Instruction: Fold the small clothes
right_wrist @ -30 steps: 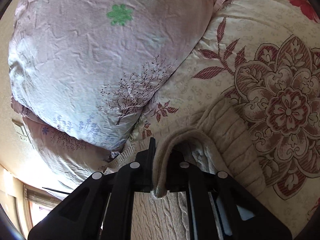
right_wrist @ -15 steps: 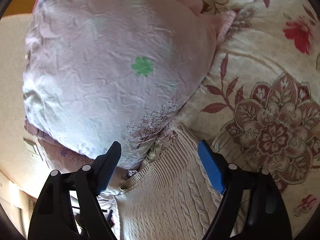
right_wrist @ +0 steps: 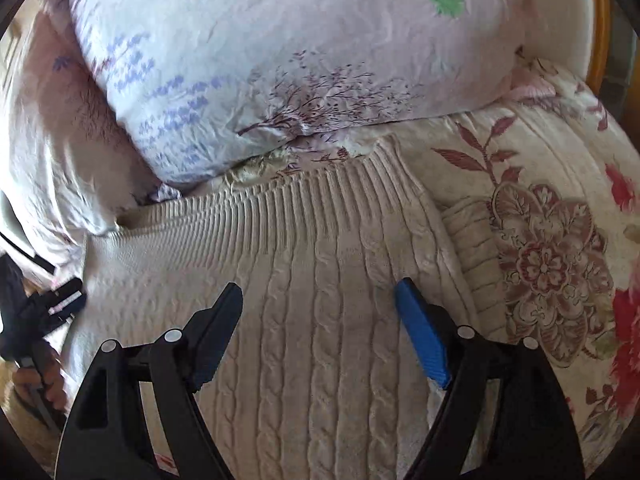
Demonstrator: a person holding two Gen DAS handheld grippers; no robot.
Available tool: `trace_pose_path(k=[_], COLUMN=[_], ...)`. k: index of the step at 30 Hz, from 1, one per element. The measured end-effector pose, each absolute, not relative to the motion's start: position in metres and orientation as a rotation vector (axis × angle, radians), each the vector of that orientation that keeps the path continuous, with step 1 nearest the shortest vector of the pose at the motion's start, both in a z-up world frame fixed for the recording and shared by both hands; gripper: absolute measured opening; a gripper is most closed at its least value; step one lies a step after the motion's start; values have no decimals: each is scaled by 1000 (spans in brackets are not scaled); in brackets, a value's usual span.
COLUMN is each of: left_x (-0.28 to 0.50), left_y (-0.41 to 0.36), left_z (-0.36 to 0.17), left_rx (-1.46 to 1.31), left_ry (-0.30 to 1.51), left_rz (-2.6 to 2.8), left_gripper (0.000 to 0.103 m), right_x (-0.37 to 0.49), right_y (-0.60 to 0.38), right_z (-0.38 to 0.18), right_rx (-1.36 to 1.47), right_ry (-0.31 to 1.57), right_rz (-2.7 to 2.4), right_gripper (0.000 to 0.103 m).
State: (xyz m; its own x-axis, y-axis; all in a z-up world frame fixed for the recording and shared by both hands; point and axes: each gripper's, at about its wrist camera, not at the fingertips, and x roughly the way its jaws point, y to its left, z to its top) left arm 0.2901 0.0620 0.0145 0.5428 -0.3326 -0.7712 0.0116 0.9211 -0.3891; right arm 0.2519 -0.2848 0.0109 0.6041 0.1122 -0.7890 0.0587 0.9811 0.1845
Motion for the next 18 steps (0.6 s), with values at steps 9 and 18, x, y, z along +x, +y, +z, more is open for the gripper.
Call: trace_pose_path(k=[9,18], left_x=[283,284], left_y=[86,142], left_z=[28,20], left_rx=[-452,-552], left_ry=[941,969], left_rz=[-190,-135], left_gripper=[87,82], right_x=[246,218], right_y=[-274,-260], right_z=[12,22], right_rx=[145,113], right_ry=[896,864], right_rz=[3,61], right_gripper=[90,90])
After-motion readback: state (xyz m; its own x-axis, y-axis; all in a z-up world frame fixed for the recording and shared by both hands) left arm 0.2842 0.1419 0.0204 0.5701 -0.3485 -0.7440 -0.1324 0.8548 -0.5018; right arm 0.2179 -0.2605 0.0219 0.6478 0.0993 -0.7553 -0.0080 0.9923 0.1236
